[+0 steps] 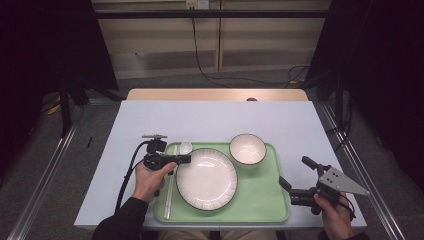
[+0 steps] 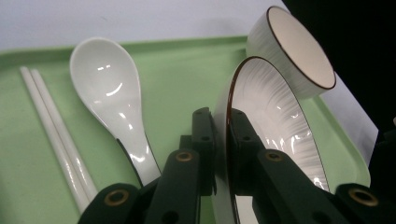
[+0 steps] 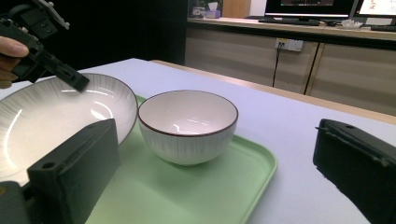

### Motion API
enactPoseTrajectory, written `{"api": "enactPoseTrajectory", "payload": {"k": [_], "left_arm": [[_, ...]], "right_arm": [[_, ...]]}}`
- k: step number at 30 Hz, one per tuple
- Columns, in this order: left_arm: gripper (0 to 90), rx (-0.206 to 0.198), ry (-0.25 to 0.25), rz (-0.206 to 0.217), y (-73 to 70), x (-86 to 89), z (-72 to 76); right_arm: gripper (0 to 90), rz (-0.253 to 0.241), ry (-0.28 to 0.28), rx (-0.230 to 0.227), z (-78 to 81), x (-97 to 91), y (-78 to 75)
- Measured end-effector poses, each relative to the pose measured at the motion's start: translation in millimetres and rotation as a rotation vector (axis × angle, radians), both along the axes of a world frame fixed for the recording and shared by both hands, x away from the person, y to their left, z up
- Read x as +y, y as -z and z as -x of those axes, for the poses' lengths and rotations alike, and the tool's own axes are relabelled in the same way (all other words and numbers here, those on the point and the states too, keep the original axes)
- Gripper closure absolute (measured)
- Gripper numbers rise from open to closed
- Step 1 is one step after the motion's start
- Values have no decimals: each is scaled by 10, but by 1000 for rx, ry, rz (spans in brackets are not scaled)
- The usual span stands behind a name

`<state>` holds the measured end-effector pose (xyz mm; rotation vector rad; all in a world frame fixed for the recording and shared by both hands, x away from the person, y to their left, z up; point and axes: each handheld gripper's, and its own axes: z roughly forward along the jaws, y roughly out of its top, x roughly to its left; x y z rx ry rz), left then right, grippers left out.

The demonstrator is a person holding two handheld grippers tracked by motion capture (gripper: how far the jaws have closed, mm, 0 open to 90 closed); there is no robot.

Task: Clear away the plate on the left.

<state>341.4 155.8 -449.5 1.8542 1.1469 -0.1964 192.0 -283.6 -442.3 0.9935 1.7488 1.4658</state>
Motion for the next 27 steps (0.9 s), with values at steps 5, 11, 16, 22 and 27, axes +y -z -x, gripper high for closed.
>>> {"api": "enactPoseTrajectory", "payload": {"k": [5,11,16,22,27], "left_arm": [[843,-1,10,-31,43,-12,-26],[851,-19,29,-72,92,-33,-60],[850,-10,40,-70,136,-31,-91],[846,-28,47,-124,157,-96,-63],[855,-35,55,-139,179,-80,-83]], "right_arm": [[0,1,1,2,0,-2,1],[0,4,0,11,-1,0,2],[0,4,1,9,-10,7,5],[0,6,1,9,-9,5,4],[1,2,-2,10,-7,2,4]]}}
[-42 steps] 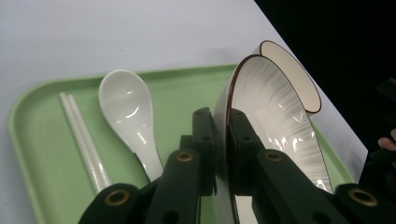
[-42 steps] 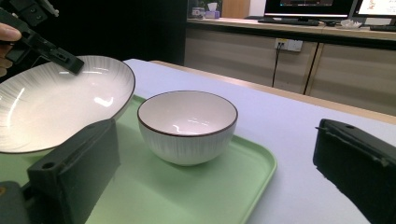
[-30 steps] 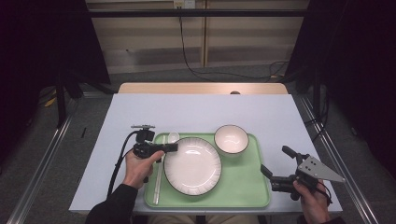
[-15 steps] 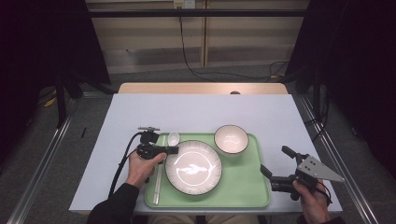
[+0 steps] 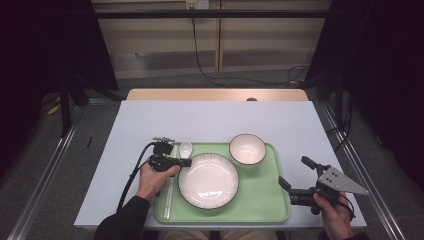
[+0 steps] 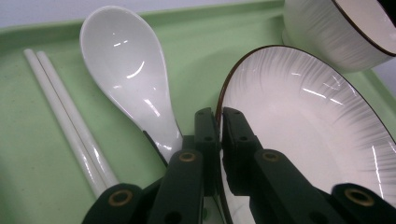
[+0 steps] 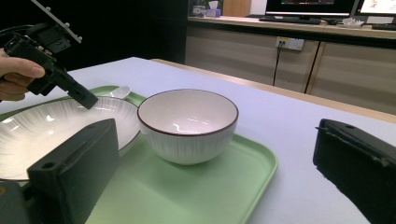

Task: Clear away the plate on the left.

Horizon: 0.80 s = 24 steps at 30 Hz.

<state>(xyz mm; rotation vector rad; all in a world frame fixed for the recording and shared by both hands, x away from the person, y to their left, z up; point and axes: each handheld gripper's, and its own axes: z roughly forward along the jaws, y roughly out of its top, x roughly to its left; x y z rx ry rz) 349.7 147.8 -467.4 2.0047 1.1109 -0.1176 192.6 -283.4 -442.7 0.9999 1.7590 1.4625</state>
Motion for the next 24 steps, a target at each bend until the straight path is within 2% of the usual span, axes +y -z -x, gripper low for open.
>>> {"api": "enactPoseTrajectory", "payload": {"k": [4,6,9,12,14,15,16,17,18,19,20,21,23,24], "left_arm": [[855,-34,0,0,-9,-7,11],[856,-73,-3,-3,-39,1,24],[779,-126,-1,5,-106,38,45],[631,-170,-14,-3,-161,72,87],[464,-194,-45,-46,-207,106,120],[387,-209,-66,-50,-228,125,145],[354,-242,-76,-55,-252,161,181],[317,-259,-83,-40,-267,199,205],[270,-273,-95,-41,-282,238,225],[220,-299,-122,-58,-294,259,245],[155,-327,-128,-65,-304,287,258],[116,-350,-142,-54,-310,316,275],[91,-360,-152,-47,-337,374,307],[55,-380,-165,-48,-356,396,337]], "right_arm": [[0,5,2,-1,-3,4,1],[0,1,0,0,0,1,-1],[0,2,5,-1,3,1,-2],[0,2,2,0,5,-1,-2],[0,-1,2,1,9,-1,-3],[0,-1,4,2,9,-3,-3],[0,-1,9,1,11,-1,-3],[0,0,5,0,10,-1,-1],[1,2,10,3,11,-3,-1],[0,2,5,5,11,-5,-2],[0,2,3,6,10,-4,-2],[1,3,7,5,6,-2,-1],[0,10,3,8,6,-7,1],[0,8,7,11,7,-8,2]]}}
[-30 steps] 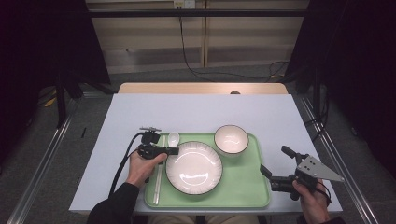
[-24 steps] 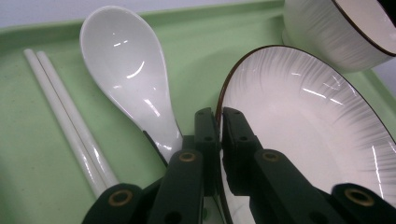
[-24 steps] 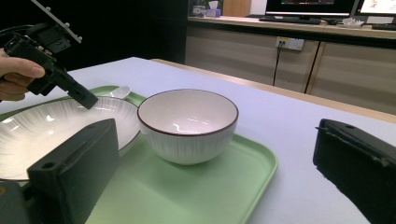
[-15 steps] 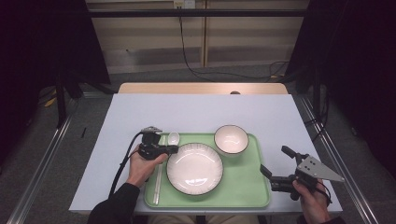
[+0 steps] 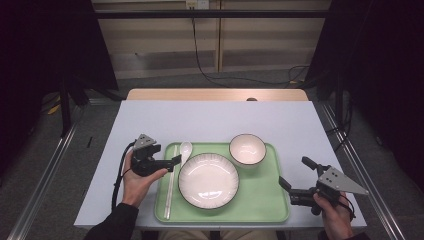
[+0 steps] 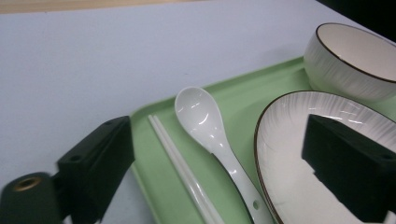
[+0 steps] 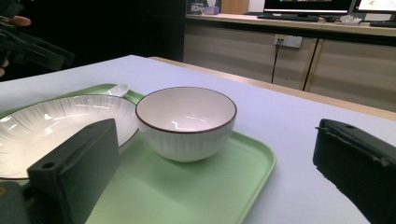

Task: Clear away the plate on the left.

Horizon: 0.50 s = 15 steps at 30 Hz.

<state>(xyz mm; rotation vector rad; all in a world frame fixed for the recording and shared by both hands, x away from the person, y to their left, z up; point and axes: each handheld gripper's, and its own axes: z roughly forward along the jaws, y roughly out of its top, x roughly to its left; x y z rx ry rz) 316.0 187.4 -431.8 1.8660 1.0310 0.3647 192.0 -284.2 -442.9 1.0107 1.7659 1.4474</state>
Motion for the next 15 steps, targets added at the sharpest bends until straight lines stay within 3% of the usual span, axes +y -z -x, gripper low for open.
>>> {"api": "enactPoseTrajectory", "payload": {"k": [3,7,12,15], "left_arm": [[39,-52,-32,-8,-28,68,90],[33,-38,-76,-23,-4,178,168],[30,-84,-125,-20,22,324,282],[30,-104,-125,-15,47,396,365]], "right_arm": [[1,3,10,0,8,-6,2],[1,0,20,9,22,-21,9],[1,4,22,26,32,-37,16],[2,3,39,29,30,-45,21]]}}
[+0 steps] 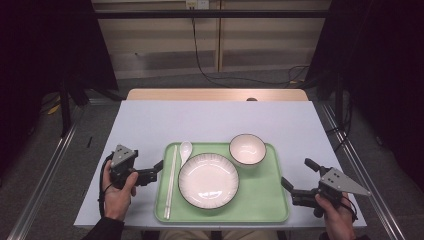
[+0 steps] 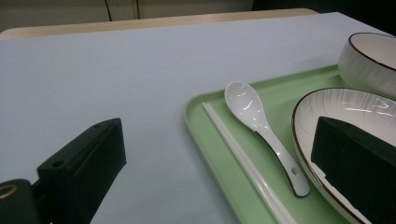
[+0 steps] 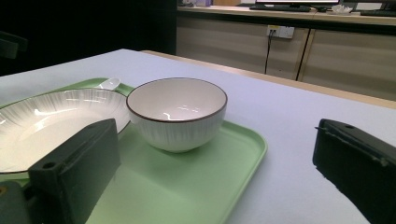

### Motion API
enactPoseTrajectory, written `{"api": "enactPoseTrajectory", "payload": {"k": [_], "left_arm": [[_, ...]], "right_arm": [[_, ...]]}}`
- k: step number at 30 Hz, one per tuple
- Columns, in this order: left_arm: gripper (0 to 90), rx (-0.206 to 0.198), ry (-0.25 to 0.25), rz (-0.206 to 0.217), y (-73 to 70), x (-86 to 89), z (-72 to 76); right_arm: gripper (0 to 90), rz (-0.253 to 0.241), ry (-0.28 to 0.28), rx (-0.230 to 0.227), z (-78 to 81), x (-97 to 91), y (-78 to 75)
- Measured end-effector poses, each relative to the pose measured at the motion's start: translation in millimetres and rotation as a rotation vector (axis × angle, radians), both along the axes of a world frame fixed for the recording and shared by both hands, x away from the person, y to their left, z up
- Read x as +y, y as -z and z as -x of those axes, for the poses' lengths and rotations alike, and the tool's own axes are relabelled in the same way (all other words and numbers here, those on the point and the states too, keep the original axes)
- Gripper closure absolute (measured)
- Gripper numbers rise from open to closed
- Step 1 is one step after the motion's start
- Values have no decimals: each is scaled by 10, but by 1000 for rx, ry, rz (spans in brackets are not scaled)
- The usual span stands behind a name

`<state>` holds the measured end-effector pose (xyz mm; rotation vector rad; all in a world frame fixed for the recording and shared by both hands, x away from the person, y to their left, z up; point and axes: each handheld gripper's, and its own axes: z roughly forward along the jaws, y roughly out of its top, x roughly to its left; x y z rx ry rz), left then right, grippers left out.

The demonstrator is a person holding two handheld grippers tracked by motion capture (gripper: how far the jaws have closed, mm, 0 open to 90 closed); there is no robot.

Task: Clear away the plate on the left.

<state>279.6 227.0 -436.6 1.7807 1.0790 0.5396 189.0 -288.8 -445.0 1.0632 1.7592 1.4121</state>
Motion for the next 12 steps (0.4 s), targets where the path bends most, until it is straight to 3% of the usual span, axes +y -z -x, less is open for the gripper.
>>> {"api": "enactPoseTrajectory", "payload": {"k": [2,5,6,12], "left_arm": [[29,-11,-6,-33,34,20,77],[27,-12,19,-3,70,62,136],[29,-22,4,13,72,79,143],[23,-17,-8,22,105,147,132]], "right_arm": [[2,-6,0,5,-2,0,3],[3,-13,9,18,-18,-17,6],[3,-10,16,19,-19,-25,5],[3,-12,15,26,-18,-45,6]]}}
